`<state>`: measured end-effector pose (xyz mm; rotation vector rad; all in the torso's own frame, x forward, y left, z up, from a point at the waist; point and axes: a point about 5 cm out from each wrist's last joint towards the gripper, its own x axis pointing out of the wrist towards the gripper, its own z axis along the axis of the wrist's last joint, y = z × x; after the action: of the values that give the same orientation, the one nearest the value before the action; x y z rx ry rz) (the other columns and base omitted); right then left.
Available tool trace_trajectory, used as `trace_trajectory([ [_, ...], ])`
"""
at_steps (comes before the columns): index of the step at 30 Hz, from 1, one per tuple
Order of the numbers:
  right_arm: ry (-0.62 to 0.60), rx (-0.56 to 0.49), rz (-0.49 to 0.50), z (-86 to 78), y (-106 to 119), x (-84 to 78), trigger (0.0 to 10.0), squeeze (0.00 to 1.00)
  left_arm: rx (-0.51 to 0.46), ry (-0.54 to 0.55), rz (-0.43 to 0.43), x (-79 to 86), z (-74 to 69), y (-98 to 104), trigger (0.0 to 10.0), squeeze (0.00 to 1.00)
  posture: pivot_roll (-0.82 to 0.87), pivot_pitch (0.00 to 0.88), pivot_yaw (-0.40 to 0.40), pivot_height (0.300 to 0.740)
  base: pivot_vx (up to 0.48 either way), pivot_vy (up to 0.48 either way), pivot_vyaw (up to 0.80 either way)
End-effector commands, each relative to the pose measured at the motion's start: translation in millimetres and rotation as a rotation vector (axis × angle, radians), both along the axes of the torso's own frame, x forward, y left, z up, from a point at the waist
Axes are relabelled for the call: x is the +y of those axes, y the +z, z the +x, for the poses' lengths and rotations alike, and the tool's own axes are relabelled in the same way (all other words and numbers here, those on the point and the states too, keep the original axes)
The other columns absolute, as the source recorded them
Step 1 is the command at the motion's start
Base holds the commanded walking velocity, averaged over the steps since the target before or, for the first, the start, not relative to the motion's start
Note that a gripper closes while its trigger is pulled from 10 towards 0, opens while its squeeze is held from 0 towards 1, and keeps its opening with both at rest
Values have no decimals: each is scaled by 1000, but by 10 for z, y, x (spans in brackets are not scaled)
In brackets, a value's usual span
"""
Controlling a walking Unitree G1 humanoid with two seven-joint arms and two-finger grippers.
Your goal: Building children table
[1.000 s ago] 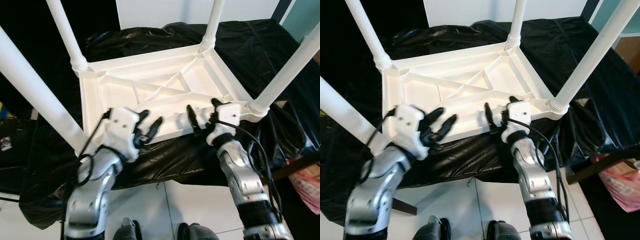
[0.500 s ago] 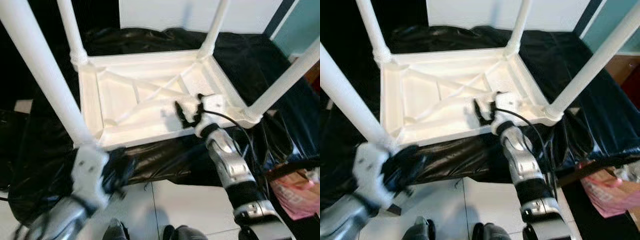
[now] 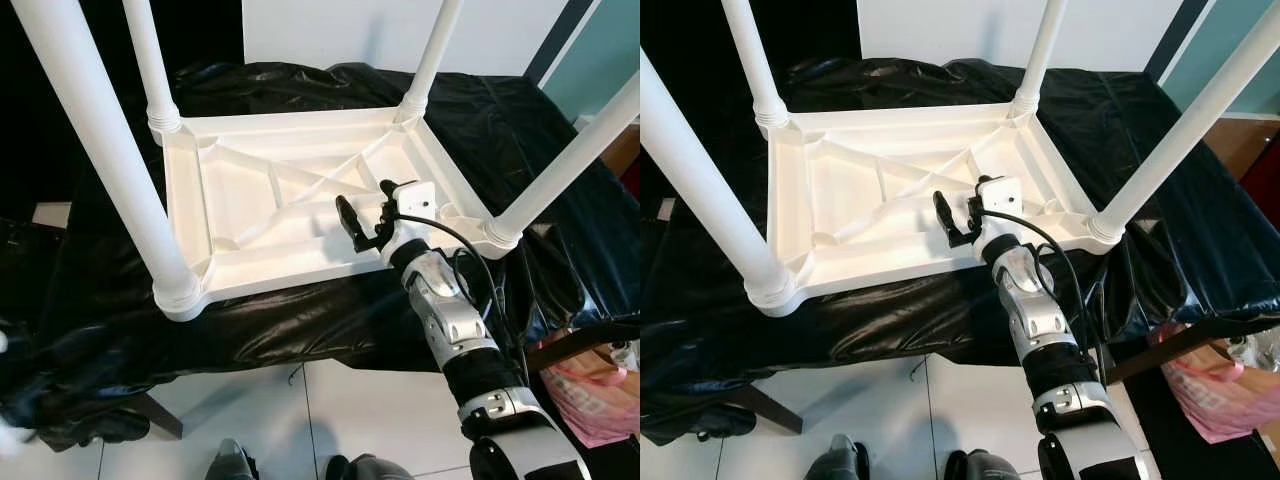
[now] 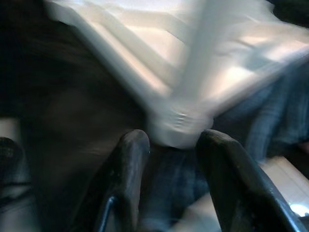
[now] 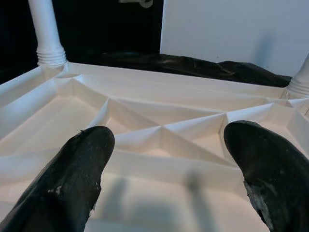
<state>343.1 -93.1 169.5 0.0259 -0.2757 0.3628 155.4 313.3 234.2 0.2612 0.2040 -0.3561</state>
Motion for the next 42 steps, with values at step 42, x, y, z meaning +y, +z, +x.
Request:
trace_trajectory([
  [42,-746,262,21,-741,-648,-888,10000,0,-375,-70,-186,-1030,2042,105,10000,0,9,121,32,740,0,0,0],
])
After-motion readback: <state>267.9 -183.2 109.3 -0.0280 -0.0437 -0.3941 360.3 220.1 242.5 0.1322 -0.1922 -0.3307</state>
